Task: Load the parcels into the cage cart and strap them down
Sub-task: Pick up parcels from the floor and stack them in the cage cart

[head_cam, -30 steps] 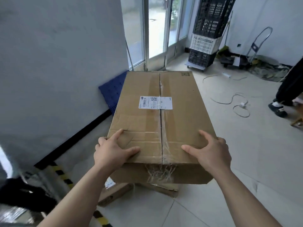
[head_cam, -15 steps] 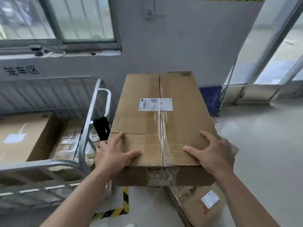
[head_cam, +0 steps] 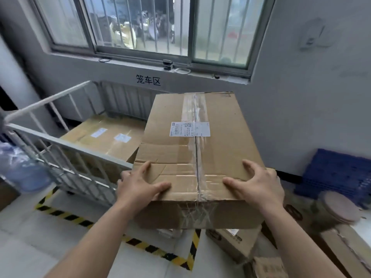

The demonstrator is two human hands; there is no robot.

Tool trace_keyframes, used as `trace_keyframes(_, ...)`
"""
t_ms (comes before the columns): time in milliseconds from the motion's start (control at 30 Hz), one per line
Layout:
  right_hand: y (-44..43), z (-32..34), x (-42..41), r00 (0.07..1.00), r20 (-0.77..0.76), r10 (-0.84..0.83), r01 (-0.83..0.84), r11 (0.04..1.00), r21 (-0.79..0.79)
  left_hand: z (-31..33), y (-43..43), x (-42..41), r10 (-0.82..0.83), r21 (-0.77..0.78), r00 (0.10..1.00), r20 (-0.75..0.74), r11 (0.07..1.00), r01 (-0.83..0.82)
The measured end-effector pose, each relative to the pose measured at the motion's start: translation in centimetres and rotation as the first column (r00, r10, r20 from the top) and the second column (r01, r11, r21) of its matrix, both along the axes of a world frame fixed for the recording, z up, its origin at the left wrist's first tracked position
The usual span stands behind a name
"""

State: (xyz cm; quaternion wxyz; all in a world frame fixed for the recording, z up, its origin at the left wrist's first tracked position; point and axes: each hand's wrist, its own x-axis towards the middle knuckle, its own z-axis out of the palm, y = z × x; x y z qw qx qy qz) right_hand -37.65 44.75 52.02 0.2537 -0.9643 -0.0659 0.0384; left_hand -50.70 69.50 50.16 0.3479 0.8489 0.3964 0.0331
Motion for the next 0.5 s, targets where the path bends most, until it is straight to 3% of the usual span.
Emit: trace_keyframes(500,31.3,-0.8,-0.7,0.987,-0.073,0.145,-0.139,0.987,0.078,0.8,29.5,-4.0,0.149,0.005,0.988,-0.043,0.989,-0.149)
